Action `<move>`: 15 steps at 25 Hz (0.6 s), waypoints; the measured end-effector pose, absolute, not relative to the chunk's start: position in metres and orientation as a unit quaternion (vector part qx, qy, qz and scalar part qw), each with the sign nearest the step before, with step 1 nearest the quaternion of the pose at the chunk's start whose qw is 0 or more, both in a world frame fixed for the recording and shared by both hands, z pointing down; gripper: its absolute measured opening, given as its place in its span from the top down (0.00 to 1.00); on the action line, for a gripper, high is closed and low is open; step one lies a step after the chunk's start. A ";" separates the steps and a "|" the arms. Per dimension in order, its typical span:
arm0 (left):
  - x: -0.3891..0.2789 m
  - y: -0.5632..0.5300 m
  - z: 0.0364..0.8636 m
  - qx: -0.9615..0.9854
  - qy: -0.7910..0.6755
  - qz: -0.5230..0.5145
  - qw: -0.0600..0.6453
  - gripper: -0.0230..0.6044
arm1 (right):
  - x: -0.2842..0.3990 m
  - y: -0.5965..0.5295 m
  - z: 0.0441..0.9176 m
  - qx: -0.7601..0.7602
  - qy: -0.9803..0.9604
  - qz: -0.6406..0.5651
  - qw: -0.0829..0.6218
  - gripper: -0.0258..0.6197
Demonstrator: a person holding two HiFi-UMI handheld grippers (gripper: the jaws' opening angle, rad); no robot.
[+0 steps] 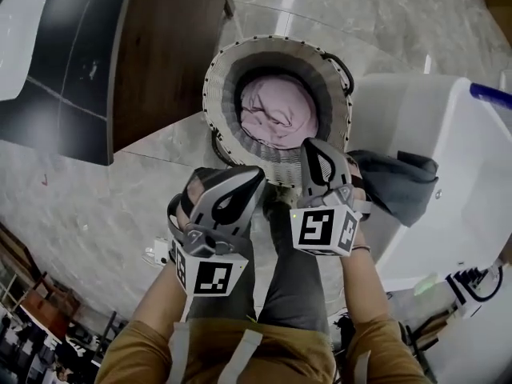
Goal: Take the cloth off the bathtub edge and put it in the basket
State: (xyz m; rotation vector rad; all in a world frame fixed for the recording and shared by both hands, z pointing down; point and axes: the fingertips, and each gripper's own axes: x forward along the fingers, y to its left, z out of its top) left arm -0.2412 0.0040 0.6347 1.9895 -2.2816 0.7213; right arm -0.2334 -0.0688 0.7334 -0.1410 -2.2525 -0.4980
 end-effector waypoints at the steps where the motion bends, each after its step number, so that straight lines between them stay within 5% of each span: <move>1: -0.239 0.004 0.620 0.640 -0.733 0.231 0.011 0.95 | -0.232 -0.067 0.716 -0.054 -0.894 -0.196 0.399 0.95; 15: -0.177 0.016 0.408 0.649 -0.726 0.219 -0.058 0.95 | -0.166 -0.034 0.466 -0.032 -0.920 -0.190 0.341 0.95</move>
